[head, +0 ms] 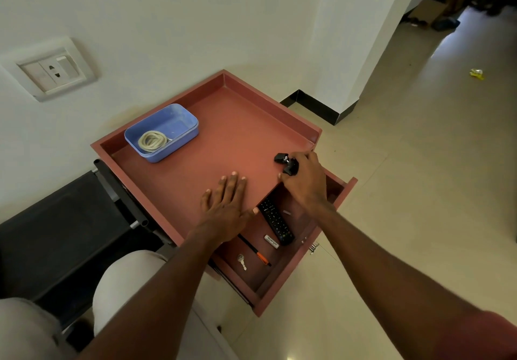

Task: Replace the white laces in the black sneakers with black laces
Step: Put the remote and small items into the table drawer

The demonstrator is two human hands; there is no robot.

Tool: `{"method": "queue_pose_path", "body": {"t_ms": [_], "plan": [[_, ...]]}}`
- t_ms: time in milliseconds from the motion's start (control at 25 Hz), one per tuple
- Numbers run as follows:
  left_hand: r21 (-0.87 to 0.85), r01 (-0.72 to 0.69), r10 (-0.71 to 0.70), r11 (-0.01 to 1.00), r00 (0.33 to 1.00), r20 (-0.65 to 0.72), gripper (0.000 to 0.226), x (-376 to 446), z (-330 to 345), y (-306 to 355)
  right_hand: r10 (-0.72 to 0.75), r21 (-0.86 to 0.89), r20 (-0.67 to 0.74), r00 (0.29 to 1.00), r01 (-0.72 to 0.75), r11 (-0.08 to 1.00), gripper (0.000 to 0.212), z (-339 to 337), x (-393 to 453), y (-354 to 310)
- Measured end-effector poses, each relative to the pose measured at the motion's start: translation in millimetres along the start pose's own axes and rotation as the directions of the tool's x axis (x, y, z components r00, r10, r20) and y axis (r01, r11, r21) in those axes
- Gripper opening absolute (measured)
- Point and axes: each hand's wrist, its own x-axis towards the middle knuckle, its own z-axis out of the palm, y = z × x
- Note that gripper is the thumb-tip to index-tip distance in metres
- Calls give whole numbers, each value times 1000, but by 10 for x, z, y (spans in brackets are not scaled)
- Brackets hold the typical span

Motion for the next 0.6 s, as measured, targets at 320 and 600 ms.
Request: {"method": "queue_pose_path", "body": {"t_ms": [320,600], "plan": [[3,-3,4,1000,1000,-20,85,-10,13,9,217,-337,222,951,-134,932,49,84,-198,448],[-9,-12,12,1000,1000,-26,84,-8,31,-2,275,-414,345,898,-117,903,61,411,186,589]]}}
